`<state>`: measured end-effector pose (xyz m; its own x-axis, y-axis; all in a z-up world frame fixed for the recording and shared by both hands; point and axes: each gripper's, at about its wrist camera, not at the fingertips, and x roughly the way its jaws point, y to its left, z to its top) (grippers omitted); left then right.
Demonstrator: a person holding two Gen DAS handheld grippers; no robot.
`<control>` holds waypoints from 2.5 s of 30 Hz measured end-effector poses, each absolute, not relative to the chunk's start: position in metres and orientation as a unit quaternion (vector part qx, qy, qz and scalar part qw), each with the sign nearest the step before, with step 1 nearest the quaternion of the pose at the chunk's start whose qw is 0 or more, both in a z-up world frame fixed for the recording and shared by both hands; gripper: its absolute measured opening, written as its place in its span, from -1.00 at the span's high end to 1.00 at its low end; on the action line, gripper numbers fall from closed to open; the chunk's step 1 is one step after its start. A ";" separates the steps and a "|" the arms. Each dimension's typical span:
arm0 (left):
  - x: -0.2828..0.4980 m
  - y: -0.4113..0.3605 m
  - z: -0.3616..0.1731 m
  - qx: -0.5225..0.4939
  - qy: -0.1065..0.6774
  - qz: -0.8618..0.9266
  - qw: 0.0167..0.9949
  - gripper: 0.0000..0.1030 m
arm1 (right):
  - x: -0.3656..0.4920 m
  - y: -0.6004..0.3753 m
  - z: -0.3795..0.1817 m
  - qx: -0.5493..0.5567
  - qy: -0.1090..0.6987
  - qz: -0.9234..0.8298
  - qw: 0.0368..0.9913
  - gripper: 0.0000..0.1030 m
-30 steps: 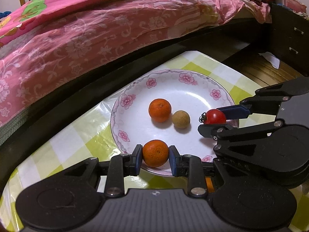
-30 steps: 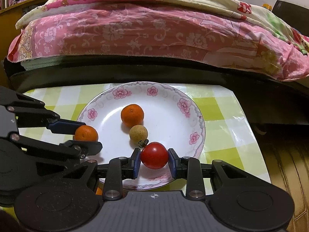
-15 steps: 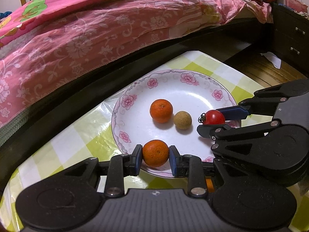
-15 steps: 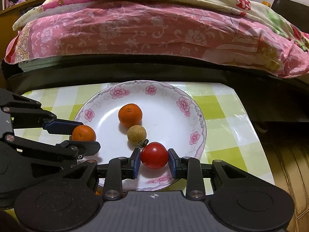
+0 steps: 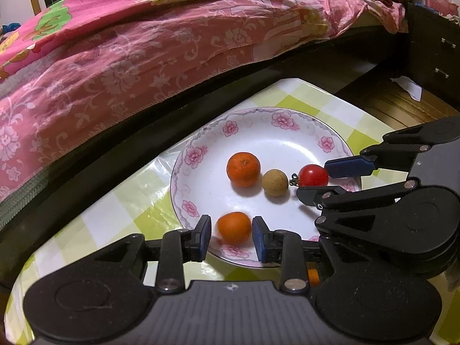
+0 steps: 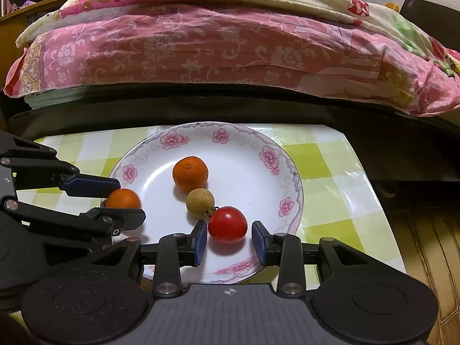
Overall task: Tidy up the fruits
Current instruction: 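Lower both fruits into the plate and open both tools, then withdraw both tools from the plate toward the remaining fruits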
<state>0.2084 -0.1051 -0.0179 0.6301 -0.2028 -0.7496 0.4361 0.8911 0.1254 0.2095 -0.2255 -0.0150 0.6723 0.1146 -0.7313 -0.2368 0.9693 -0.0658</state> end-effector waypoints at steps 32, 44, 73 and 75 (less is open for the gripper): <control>0.190 -0.104 0.005 0.160 0.357 -0.174 0.904 0.17 | 0.194 -0.226 0.008 -0.066 0.367 0.082 0.924 0.39; 0.172 -0.090 0.008 0.154 0.363 -0.180 0.901 0.17 | 0.178 -0.217 0.013 -0.071 0.365 0.101 0.923 0.38; 0.113 -0.038 -0.026 0.135 0.435 -0.224 0.861 0.03 | 0.123 -0.201 -0.004 -0.083 0.415 0.162 0.892 0.27; 0.114 -0.040 -0.029 0.137 0.436 -0.224 0.861 0.02 | 0.123 -0.201 -0.007 -0.085 0.419 0.163 0.889 0.27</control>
